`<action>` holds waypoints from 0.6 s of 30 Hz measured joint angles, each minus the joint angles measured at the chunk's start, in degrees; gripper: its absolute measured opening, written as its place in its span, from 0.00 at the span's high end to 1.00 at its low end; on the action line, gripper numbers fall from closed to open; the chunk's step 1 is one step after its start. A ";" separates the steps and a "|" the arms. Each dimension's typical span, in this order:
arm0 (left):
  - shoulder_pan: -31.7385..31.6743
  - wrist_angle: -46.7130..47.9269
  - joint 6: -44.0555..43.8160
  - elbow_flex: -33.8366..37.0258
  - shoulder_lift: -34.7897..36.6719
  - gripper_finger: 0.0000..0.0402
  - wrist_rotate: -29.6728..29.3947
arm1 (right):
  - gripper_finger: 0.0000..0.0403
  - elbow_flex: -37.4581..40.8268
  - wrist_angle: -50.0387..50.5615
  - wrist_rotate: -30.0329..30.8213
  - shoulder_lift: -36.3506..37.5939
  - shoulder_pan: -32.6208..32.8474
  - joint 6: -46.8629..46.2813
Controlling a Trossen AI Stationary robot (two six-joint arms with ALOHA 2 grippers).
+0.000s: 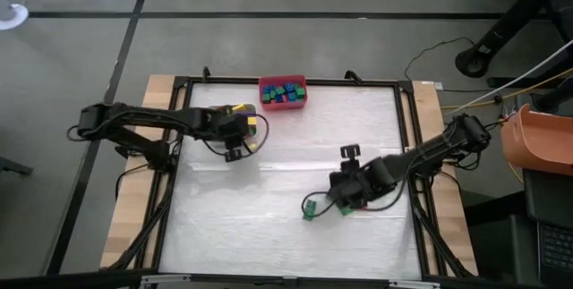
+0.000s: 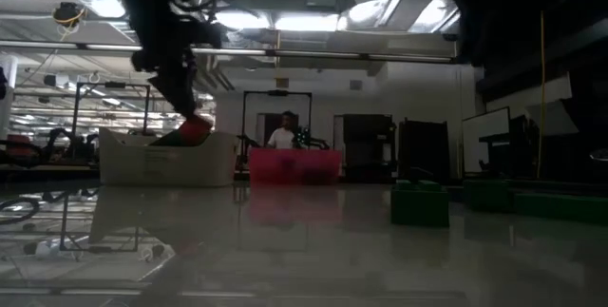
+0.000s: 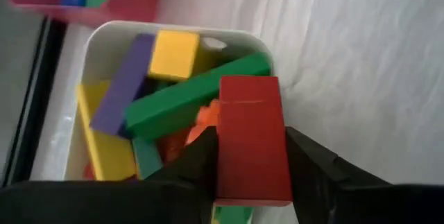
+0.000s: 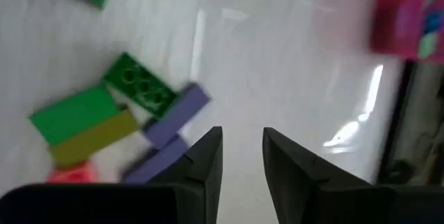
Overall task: Sort blocks by size
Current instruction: Put the large orange wooden block into the white bin
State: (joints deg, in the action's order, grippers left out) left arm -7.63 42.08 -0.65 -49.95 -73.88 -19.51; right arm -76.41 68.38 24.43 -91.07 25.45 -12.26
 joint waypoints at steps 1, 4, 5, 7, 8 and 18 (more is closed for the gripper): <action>-0.49 -0.08 -0.44 0.60 1.04 0.70 0.03 | 0.74 1.32 -1.00 -0.16 -0.02 0.83 -2.01; -1.80 -0.16 -1.03 2.03 4.71 0.70 -0.07 | 0.74 4.89 -3.78 -0.39 -0.02 3.47 -6.80; -2.24 -0.31 -1.09 2.37 5.93 0.70 -0.13 | 0.74 6.12 -4.78 -0.45 -0.02 4.28 -8.23; -3.25 -0.46 -1.60 3.09 8.14 0.70 -0.58 | 0.74 8.66 -7.31 -0.43 -0.02 5.73 -10.91; -3.77 -0.06 -1.97 3.50 9.31 0.70 -1.11 | 0.74 9.96 -8.86 -0.12 -0.02 6.37 -12.42; -10.38 10.82 -6.58 4.74 15.02 0.65 -6.33 | 0.74 20.70 -21.85 -5.12 0.00 8.71 -26.09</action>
State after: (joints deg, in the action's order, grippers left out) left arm -18.01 52.91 -7.22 -45.21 -58.85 -25.84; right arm -55.71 46.53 19.31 -91.07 34.15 -38.35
